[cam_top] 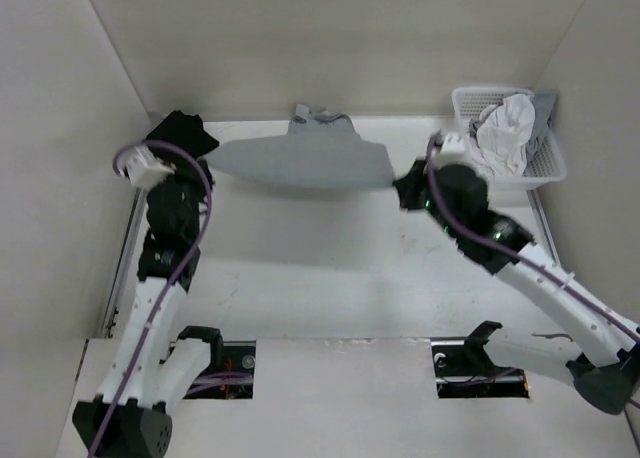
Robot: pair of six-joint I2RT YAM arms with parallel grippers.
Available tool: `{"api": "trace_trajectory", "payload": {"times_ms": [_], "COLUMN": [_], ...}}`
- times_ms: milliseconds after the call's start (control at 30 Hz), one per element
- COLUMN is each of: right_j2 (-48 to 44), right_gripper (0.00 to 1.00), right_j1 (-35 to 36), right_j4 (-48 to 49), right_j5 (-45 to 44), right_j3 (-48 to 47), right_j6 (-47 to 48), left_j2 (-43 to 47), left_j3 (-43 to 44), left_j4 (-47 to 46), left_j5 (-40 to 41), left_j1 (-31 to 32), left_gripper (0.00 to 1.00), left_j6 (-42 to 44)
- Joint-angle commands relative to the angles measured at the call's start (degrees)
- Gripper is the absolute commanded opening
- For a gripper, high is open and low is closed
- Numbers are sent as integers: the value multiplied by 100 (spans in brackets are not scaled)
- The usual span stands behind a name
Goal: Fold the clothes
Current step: Flatten the tank top out, then fold the tank top
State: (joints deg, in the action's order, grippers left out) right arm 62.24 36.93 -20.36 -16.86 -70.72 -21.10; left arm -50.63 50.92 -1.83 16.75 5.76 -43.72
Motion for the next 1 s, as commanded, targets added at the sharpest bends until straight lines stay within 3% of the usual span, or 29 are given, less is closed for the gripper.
{"api": "trace_trajectory", "payload": {"times_ms": [0,133,233,333,433,533,633,733,967], "right_j2": [-930,-1810,-2267,-2654,-2997,-3007,-2508,-1840,136], "right_gripper": [1,0,0,0,0,0,0,0,0], "right_j1": [695,1732,2593,3393,4351,4854,4286,3101,164], "right_j4": [743,709,464,-255,-898,-1154,-1006,-174,1736], "right_j5": [-423,-564,-652,-730,-949,-1258,-1171,-724,876], "right_j3": [1863,3667,4442,4724,4699,4506,4085,3794,2513], "right_j6": [-832,-1790,-2501,-3397,-4268,-4534,-3966,-2912,-1274], "left_j2": [1271,2538,3434,4261,4544,4790,4476,3721,411], "left_j3": [-1378,-2549,-2815,-2667,-2324,-2191,-2191,-2375,-1622], "left_j4": [295,1577,2788,3836,4575,4823,4386,3175,-156], "left_j5": [337,171,-14,-41,29,319,478,566,961], "left_j1": [166,158,210,543,948,1010,905,843,800], "left_gripper": [1,1,1,1,0,0,0,0,1], "left_j6": [-22,-145,-486,-1109,-1551,-1604,-1464,-1306,-981]}}
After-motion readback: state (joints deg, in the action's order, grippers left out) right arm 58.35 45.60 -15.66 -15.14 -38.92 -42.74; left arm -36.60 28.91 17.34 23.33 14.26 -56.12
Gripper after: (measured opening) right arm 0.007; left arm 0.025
